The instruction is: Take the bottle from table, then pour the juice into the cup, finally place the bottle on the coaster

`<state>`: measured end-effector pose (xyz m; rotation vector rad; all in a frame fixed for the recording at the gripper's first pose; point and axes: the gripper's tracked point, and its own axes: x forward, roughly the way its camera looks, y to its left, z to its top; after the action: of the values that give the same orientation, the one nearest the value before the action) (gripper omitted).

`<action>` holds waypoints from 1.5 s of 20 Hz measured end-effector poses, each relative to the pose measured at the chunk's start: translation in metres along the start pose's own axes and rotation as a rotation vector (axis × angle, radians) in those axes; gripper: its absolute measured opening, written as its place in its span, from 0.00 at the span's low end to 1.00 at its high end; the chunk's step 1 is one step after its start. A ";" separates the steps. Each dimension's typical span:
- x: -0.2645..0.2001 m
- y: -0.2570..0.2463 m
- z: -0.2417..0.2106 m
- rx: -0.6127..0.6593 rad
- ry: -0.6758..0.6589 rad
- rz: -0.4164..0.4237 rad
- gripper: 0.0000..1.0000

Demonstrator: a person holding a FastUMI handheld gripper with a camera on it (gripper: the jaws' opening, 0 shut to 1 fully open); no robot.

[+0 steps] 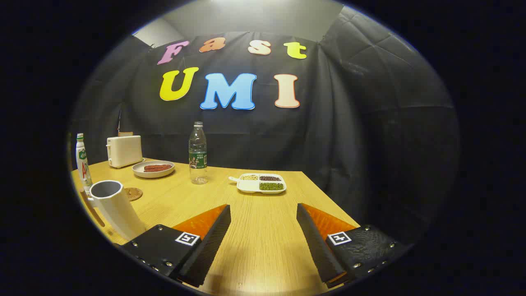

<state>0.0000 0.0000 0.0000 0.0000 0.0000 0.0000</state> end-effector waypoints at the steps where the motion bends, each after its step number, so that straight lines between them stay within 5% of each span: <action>1: 0.008 -0.003 0.008 0.044 -0.008 -0.044 0.98; 5: 0.003 0.004 0.078 0.159 -0.123 -0.131 0.97; 11: -0.058 0.074 0.170 0.123 -0.218 -0.146 0.97; 16: -0.099 0.206 0.207 0.162 -0.273 0.061 0.97; 22: -0.147 0.374 0.201 0.110 -0.272 0.369 0.97; 30: -0.162 0.499 0.137 0.039 -0.158 0.533 0.98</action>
<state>-0.1624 0.4994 0.1371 0.0392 -0.1580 0.5327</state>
